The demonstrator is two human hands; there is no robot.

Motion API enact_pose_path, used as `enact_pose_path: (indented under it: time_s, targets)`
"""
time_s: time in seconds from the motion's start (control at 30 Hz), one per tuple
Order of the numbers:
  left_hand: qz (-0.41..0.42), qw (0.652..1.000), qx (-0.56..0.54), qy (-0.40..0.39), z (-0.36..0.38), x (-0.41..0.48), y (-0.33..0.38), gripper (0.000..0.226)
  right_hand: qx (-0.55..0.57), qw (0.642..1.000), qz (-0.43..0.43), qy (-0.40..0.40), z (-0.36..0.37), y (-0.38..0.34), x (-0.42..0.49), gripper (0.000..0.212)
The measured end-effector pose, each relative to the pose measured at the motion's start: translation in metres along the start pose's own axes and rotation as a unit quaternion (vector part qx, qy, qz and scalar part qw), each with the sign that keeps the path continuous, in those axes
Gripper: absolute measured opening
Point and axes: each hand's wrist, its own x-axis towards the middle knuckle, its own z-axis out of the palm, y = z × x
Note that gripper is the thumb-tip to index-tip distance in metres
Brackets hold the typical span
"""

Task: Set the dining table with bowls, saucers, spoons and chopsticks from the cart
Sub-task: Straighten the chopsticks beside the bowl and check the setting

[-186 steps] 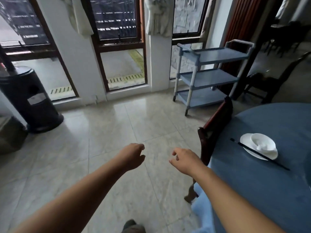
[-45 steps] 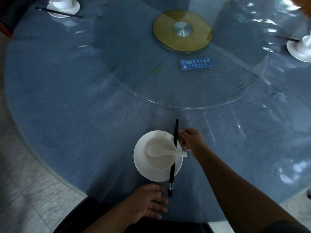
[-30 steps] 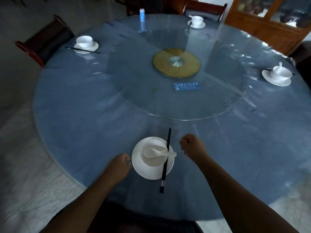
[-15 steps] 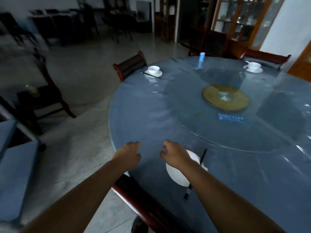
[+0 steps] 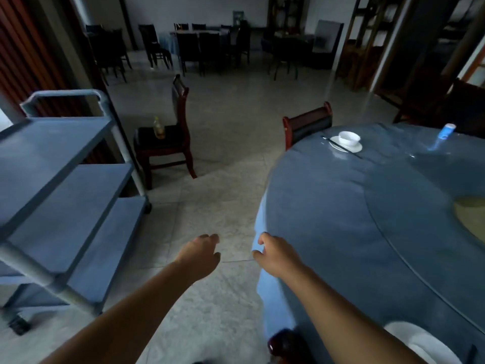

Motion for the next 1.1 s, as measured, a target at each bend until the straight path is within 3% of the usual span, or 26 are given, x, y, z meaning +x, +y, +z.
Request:
enact_pose_path:
  time_s: [0.23,0.4,0.73,1.1]
  targets:
    - [-0.015,1.0,-0.001,-0.015,-0.044,0.084,-0.113,0.04,0.004,0.999,0.014,-0.036,0.023,-0.089,0.115,0.036]
    - [-0.008,1.0,0.002,-0.024,-0.071,0.158,-0.153,0.039,-0.007,0.999,0.024,-0.041,0.023,-0.114,0.192,0.033]
    - [0.034,0.998,0.026,-0.044,-0.111,0.398,-0.179,0.042,0.0,0.998,0.056,-0.028,0.0,-0.1,0.419,0.037]
    - [0.076,0.995,0.031,-0.05,-0.18,0.669,-0.169,0.047,0.025,0.996,0.09,-0.004,-0.083,-0.076,0.668,0.04]
